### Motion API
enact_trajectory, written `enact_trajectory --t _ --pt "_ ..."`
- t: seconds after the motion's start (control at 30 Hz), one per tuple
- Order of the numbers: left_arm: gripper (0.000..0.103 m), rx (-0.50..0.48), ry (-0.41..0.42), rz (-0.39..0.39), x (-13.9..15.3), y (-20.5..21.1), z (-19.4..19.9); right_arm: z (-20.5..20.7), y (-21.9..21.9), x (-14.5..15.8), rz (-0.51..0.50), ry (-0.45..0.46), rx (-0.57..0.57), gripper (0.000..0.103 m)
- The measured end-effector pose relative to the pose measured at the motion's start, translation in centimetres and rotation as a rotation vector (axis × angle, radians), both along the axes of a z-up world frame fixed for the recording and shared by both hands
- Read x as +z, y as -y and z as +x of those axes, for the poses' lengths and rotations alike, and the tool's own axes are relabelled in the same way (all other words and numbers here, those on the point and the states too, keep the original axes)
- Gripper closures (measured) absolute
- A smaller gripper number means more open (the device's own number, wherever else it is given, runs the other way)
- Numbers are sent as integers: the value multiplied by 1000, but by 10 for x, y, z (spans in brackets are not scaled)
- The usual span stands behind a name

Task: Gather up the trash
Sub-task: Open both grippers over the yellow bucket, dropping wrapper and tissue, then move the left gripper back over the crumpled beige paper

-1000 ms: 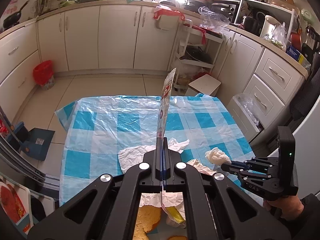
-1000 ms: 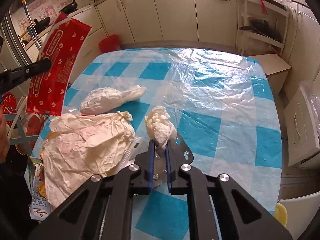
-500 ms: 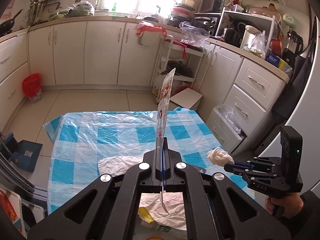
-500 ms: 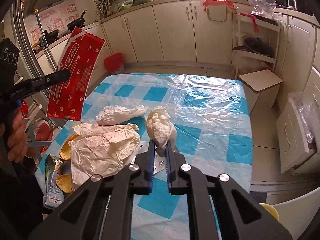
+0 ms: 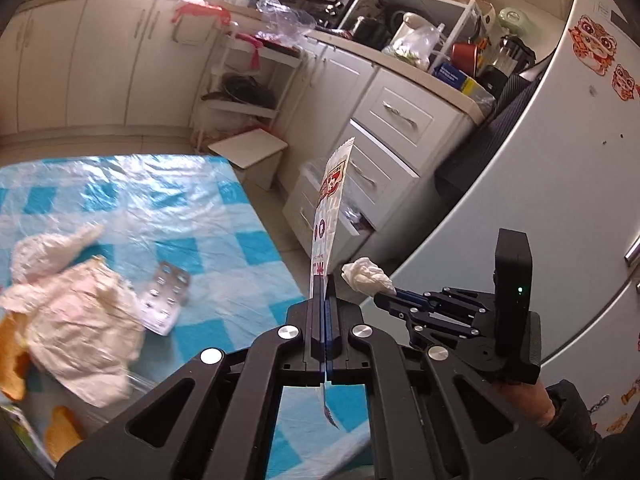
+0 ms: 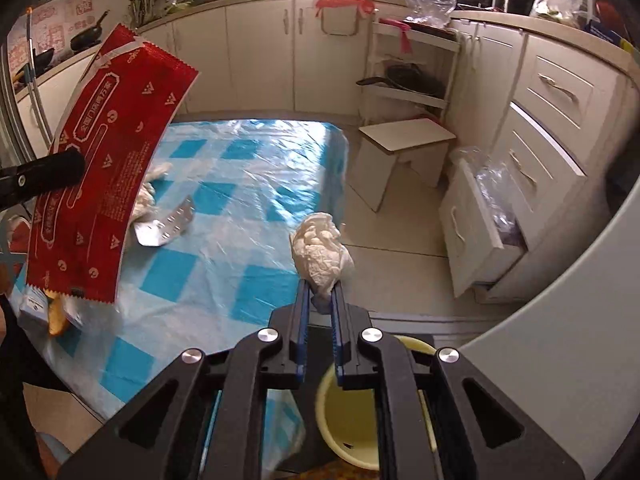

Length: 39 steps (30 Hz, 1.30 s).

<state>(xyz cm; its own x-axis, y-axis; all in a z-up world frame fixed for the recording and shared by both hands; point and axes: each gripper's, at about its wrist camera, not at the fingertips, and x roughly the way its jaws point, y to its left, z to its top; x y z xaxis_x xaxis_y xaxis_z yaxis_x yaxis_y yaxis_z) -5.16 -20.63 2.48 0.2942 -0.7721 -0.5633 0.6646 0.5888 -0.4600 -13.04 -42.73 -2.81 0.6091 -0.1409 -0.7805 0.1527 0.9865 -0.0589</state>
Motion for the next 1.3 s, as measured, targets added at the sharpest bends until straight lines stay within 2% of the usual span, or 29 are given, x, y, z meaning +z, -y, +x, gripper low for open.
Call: enact_trajectory --t 0.17,0.33,0.47,0.57,0.63,0.7,0.83,1.1,1.3 --pt "103 -65 -93 54 -39 62 -31 -17 37 -24 10 -66 -88 92" --pt "103 -83 -163 131 -73 114 -46 -17 53 -54 21 -171 -113 91" --pt "103 -86 -206 196 -96 145 -49 -15 61 -66 27 -218 -129 87" --pt "102 -84 -223 227 -106 163 -50 -18 68 -68 31 -223 -149 78" --pt "102 -91 -229 236 -109 170 -49 -19 72 -68 36 -217 -160 72" --pt "93 -92 -230 240 -111 174 -49 -21 74 -66 42 -205 -168 68" --pt "85 -79 -216 238 -109 172 -50 -24 76 -61 51 -178 -180 62" --pt "69 -25 -134 225 -80 143 -50 -21 76 -48 71 -110 -171 54" --pt "61 23 -64 219 -57 116 -51 -18 71 -36 85 -47 -161 47"
